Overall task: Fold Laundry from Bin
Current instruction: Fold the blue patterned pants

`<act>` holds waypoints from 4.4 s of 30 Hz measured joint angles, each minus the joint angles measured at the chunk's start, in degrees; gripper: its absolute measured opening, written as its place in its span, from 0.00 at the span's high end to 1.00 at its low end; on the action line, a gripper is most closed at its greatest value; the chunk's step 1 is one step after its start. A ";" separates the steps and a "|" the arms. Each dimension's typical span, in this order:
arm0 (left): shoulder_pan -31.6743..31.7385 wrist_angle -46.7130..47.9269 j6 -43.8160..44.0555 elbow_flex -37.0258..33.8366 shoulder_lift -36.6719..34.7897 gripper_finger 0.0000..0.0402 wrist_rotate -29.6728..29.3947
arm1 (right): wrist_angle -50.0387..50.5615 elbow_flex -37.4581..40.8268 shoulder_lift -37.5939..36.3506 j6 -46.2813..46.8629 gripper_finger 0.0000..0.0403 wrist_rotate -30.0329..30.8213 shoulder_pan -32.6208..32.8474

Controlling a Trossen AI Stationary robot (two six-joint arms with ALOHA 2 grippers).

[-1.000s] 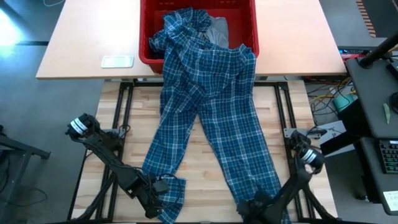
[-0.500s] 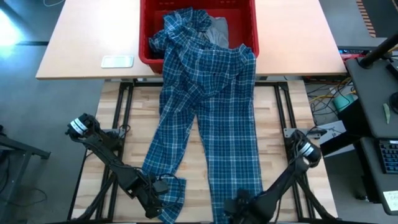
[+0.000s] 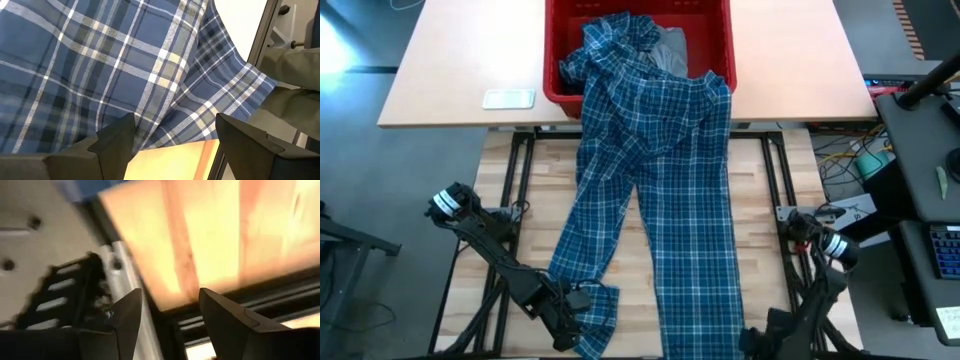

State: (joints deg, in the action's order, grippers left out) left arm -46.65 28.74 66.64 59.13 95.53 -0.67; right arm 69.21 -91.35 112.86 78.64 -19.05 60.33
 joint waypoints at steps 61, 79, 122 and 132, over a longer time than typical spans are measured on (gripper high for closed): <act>0.00 -0.05 3.12 0.00 0.00 0.35 0.08 | -20.28 -9.14 11.61 -39.84 0.64 20.40 -8.34; 0.00 -0.16 3.27 0.00 0.00 0.35 -0.15 | -19.68 -18.46 15.10 -45.99 0.97 29.93 -11.72; 7.49 -8.77 -30.16 25.32 9.56 0.37 -19.50 | -8.72 -14.86 14.08 -24.16 0.98 22.21 -7.06; 12.72 -9.27 -37.60 43.94 33.25 0.42 -15.80 | -8.63 -14.92 13.26 -19.44 0.98 23.76 -7.78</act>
State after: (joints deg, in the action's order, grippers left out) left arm -33.93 19.46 29.04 103.07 128.78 -16.47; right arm 60.58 -106.27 126.12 59.21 4.71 52.55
